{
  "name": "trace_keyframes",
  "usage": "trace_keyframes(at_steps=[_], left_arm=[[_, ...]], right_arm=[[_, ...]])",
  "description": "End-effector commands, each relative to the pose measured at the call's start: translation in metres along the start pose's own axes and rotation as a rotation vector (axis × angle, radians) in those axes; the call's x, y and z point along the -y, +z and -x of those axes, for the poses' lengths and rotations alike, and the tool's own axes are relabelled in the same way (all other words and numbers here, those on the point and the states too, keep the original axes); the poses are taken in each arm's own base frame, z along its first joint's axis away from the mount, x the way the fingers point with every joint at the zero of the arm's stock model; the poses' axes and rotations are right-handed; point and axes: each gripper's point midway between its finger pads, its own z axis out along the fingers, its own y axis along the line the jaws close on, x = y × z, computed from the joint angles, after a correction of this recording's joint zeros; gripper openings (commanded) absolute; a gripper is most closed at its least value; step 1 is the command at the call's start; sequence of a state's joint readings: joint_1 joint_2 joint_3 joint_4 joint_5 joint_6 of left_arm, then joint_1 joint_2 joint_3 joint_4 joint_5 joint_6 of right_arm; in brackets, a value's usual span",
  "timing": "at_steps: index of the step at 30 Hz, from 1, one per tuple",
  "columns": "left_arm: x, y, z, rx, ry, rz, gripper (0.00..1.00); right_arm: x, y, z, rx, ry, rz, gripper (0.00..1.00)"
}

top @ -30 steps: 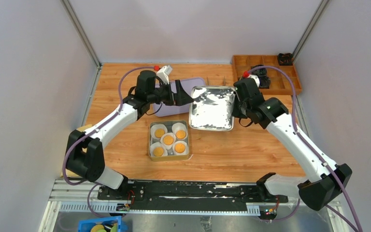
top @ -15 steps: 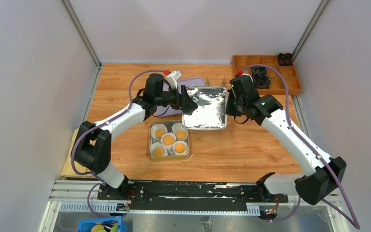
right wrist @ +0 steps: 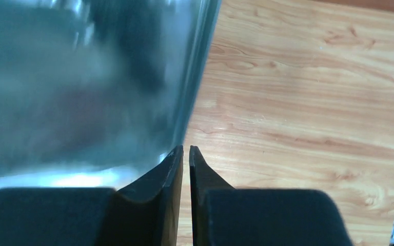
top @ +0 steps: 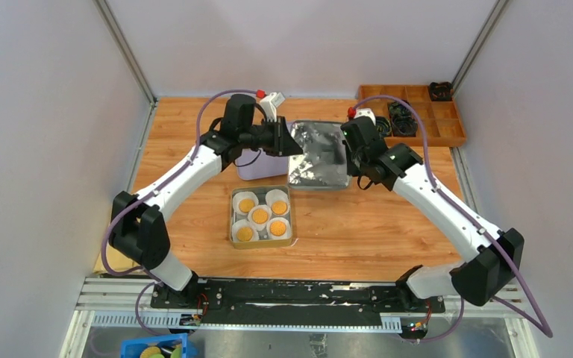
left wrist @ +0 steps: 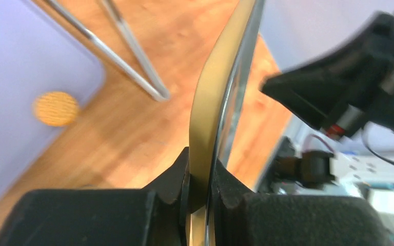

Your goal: Pack the cookies

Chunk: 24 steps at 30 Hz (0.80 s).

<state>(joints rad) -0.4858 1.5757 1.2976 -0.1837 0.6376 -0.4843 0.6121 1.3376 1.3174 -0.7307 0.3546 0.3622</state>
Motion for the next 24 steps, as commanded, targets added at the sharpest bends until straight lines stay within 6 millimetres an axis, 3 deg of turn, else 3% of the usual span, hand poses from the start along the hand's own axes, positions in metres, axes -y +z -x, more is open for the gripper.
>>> trace_keyframes(at_steps=[1, 4, 7, 10, 16, 24], left_arm=[[-0.027, -0.006, 0.014, 0.005, 0.043, 0.178, 0.0], [-0.041, -0.013, 0.018, 0.013, 0.038, 0.228, 0.0], [-0.052, -0.017, 0.024, 0.02, -0.001, 0.233, 0.0], [-0.056, -0.023, 0.035, 0.028, -0.03, 0.228, 0.0], [-0.05, -0.036, 0.058, 0.007, -0.057, 0.258, 0.0], [-0.036, -0.056, 0.076, 0.009, -0.174, 0.16, 0.0]], right_arm=[[0.002, -0.034, 0.03, 0.129, -0.119, 0.021, 0.17], [0.012, -0.054, 0.043, 0.214, -0.124, 0.023, 0.31], [0.009, -0.066, 0.047, 0.292, -0.153, 0.082, 0.45], [0.008, -0.066, 0.037, 0.289, -0.235, 0.061, 0.46], [-0.017, -0.069, 0.013, 0.33, -0.5, -0.075, 0.5], [-0.047, -0.08, -0.003, 0.429, -0.66, -0.168, 0.54]])
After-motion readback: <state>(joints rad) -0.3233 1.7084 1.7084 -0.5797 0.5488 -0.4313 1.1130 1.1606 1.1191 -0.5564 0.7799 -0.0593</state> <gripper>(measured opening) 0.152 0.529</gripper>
